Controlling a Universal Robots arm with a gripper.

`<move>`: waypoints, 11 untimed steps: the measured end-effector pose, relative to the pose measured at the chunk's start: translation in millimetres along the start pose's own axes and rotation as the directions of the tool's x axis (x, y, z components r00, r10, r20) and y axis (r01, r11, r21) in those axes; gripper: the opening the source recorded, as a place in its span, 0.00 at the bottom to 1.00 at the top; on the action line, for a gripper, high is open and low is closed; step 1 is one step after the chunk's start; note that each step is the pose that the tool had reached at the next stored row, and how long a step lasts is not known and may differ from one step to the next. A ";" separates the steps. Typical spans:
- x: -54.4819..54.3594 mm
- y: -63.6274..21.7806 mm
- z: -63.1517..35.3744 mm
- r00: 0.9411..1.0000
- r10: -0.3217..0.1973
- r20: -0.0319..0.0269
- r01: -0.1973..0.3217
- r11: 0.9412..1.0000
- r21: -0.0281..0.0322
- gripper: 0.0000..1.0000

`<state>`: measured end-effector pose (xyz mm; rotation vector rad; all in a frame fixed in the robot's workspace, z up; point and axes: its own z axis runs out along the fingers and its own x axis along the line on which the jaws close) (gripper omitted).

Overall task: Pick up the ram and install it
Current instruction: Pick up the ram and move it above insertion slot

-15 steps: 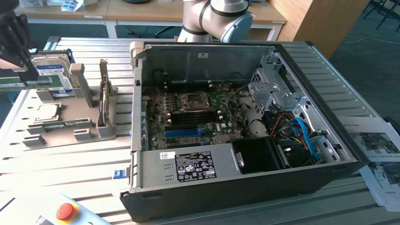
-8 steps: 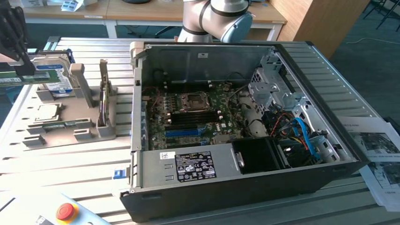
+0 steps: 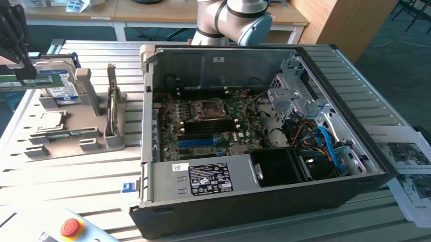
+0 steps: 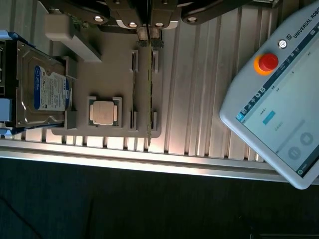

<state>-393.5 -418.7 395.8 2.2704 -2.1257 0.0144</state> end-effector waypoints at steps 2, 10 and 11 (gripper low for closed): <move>0.1 0.1 -2.0 1.000 0.000 0.000 0.000 1.000 0.000 0.12; 0.3 -3.1 -2.1 1.000 0.000 0.000 0.000 1.000 -0.003 0.12; 0.5 -4.4 -2.1 1.000 0.000 0.000 0.000 1.000 -0.004 0.12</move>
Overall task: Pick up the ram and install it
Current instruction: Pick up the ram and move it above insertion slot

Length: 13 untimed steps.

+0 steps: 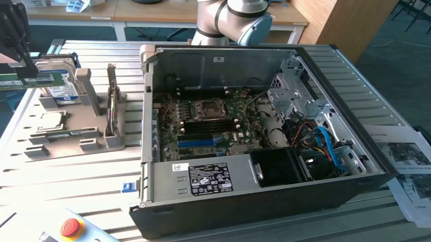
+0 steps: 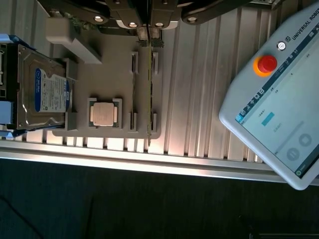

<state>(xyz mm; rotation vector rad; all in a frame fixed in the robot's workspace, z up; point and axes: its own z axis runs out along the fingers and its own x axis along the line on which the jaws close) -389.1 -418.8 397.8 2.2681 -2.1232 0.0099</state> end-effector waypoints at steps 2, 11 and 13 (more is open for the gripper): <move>0.2 -2.8 -0.1 1.000 0.000 0.000 0.000 1.000 -0.002 0.12; 2.1 -16.8 -0.3 1.000 0.000 0.000 0.000 1.000 -0.004 0.12; 2.6 -20.3 -0.4 1.000 0.000 0.000 0.000 1.000 -0.005 0.12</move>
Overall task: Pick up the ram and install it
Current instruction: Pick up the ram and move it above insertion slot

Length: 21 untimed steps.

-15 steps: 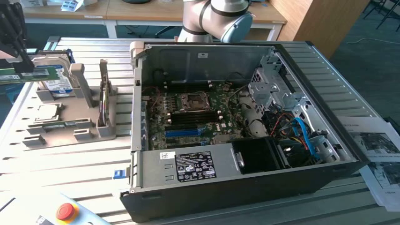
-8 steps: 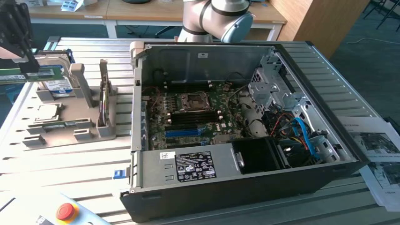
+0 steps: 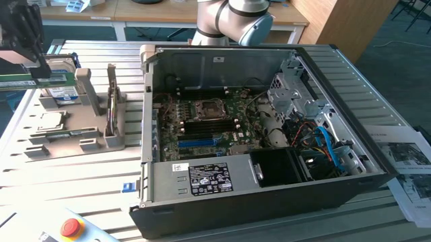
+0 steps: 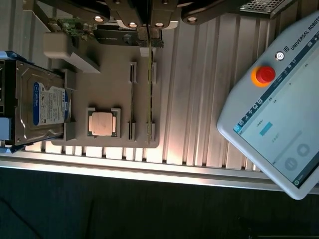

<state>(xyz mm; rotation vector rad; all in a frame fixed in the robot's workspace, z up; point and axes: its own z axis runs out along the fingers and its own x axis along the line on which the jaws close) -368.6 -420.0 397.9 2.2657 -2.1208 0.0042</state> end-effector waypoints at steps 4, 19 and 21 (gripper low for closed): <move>0.7 -6.5 -0.1 1.000 0.000 0.000 0.000 1.000 -0.001 0.12; 5.8 -36.2 -0.8 1.000 0.000 0.000 0.000 1.000 -0.007 0.12; 6.6 -40.7 -0.9 1.000 0.000 0.000 0.000 1.000 -0.008 0.12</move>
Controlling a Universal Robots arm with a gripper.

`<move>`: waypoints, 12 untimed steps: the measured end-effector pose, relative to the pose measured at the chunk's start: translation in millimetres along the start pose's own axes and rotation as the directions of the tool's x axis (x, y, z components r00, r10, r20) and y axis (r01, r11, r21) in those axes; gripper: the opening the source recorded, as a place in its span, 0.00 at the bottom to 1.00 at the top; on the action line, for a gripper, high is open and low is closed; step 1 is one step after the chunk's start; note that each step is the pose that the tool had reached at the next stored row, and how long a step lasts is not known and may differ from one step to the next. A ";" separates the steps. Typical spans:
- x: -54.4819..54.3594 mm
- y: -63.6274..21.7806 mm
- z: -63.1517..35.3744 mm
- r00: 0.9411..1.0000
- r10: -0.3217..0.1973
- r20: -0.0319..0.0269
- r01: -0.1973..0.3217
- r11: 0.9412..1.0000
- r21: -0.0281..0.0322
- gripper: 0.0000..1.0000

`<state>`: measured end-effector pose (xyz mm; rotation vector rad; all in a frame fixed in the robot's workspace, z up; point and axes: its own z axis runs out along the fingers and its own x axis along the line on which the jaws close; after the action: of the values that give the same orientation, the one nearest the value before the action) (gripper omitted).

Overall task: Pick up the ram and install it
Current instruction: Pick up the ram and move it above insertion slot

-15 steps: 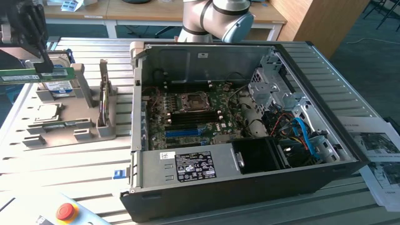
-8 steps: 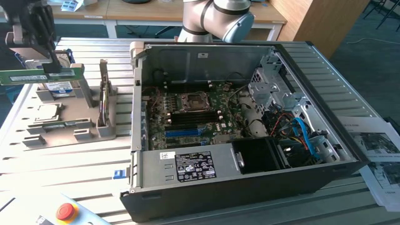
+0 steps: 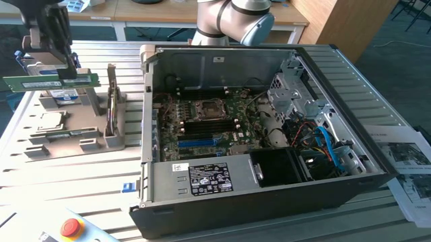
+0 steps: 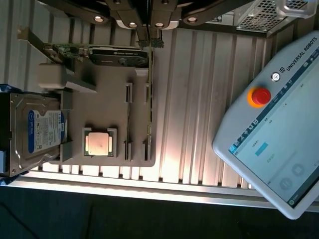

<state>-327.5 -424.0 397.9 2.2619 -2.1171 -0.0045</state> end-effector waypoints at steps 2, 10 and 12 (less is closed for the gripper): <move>0.8 -4.5 -0.1 1.000 0.000 0.000 0.000 1.000 -0.001 0.12; 4.2 -23.3 -0.6 1.000 0.000 0.000 0.000 1.000 -0.004 0.12; 5.0 -28.2 -0.8 1.000 0.000 0.000 0.000 1.000 -0.005 0.12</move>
<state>-299.0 -427.1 397.9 2.2594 -2.1146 -0.0104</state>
